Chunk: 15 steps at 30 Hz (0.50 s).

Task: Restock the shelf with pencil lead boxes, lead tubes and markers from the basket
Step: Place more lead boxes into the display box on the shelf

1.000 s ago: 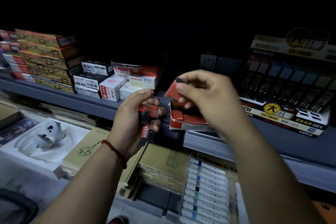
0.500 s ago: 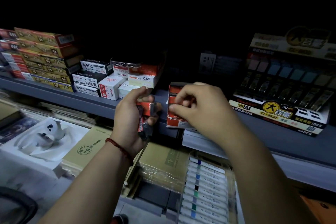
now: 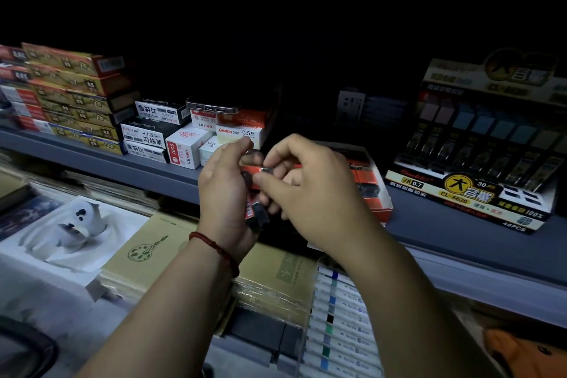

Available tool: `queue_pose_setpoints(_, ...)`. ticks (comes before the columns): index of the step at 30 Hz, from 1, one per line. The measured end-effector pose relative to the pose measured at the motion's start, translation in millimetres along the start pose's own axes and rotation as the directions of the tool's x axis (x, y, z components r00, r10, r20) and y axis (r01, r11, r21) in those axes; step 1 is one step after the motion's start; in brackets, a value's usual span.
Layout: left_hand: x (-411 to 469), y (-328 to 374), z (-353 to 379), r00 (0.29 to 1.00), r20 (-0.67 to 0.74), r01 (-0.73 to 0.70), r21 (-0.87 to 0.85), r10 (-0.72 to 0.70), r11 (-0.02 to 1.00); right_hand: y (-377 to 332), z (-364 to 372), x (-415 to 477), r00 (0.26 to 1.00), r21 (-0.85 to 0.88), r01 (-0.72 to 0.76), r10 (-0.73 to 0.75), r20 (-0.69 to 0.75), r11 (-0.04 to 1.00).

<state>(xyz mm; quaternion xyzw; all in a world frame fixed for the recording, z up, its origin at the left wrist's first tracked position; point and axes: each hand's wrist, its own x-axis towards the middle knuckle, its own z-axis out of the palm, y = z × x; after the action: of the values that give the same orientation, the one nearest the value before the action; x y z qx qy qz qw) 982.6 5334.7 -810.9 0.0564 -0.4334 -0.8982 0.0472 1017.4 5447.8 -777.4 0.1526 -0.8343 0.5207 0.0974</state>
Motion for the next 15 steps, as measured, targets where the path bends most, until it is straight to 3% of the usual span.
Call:
queue_pose_setpoints(5,2,3,-4,1.0,-0.01,-0.026,0.049,0.027,0.998,-2,-18,3,0.994,0.185,-0.076,0.09,-0.065,0.98)
queue_pose_setpoints(7,2,4,-6,1.0,0.027,0.011,0.016,-0.011,1.0,-4,-39,6,0.991,0.17,-0.092,0.107,-0.085,0.981)
queue_pose_setpoints(11,1,4,-8,0.997,0.074,0.04,-0.015,-0.039,0.999,7,-86,3,0.979,-0.015,-0.186,0.184,-0.093,0.982)
queue_pose_setpoints(15,-4,4,-5,0.993,0.102,0.053,-0.017,-0.051,0.998,22,-96,0,0.964,-0.268,-0.259,0.267,-0.005,0.928)
